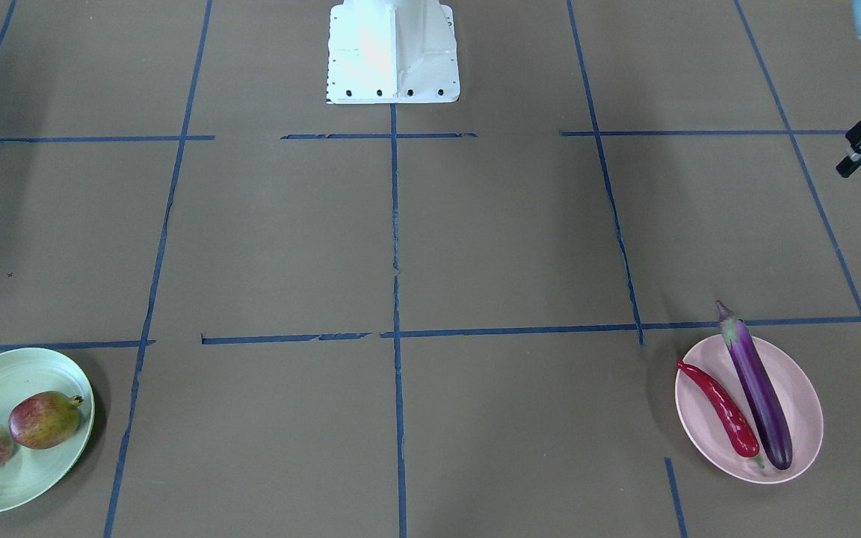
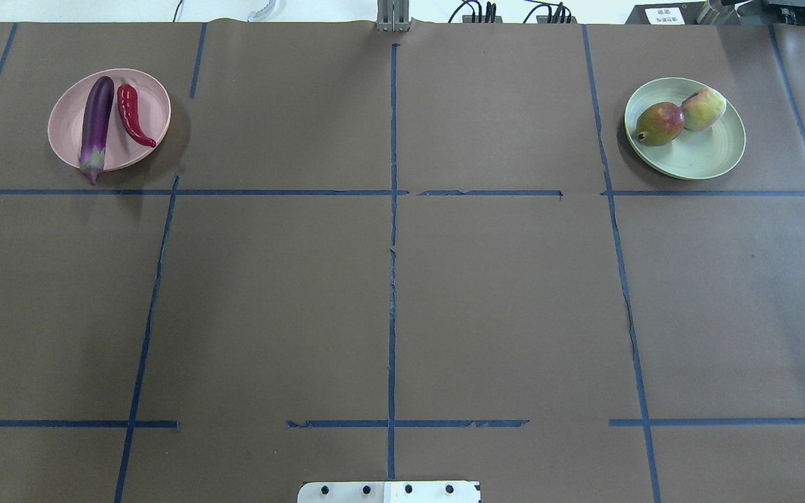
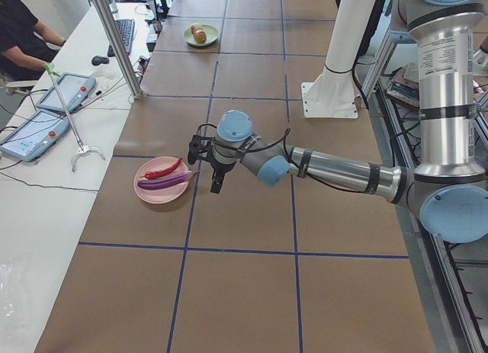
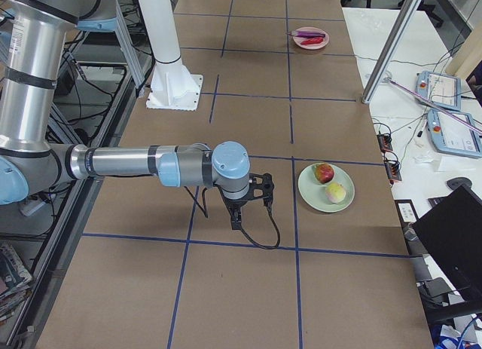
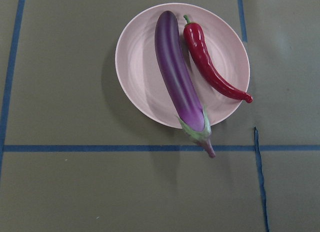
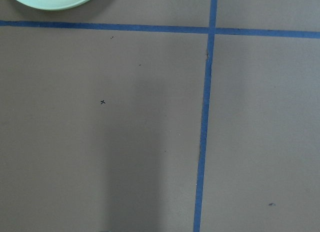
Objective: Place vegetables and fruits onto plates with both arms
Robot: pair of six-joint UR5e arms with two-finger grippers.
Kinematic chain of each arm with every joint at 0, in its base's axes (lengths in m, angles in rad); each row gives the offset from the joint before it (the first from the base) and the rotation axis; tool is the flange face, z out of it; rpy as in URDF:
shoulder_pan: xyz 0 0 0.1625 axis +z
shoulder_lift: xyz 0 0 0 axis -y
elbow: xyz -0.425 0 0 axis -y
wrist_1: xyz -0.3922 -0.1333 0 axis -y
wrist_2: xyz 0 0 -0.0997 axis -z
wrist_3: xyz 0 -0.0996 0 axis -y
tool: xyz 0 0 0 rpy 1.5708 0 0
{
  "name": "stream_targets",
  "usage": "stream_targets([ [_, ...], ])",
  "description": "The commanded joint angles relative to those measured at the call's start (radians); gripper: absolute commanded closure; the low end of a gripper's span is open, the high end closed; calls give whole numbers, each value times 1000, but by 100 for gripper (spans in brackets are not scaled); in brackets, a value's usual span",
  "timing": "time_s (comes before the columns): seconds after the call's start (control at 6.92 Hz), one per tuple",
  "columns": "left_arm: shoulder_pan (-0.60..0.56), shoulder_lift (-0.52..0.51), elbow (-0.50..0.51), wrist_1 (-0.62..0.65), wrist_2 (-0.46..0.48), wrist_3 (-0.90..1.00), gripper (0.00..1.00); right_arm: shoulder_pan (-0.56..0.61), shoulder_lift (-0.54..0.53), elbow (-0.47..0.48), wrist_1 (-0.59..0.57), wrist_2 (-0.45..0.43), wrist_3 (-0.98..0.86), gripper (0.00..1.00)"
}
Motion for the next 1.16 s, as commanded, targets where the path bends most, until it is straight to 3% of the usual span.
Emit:
stream_targets([
  [0.0,-112,8,-38,229,-14,298,0,-10,0,8,-2,-52,-6,0],
  [0.43,-198,12,-23,504,-10,590,0,-15,-2,20,0,-64,2,0],
  [1.01,-198,171,-43,535,-14,604,0,-15,-11,17,1,-40,10,0],
])
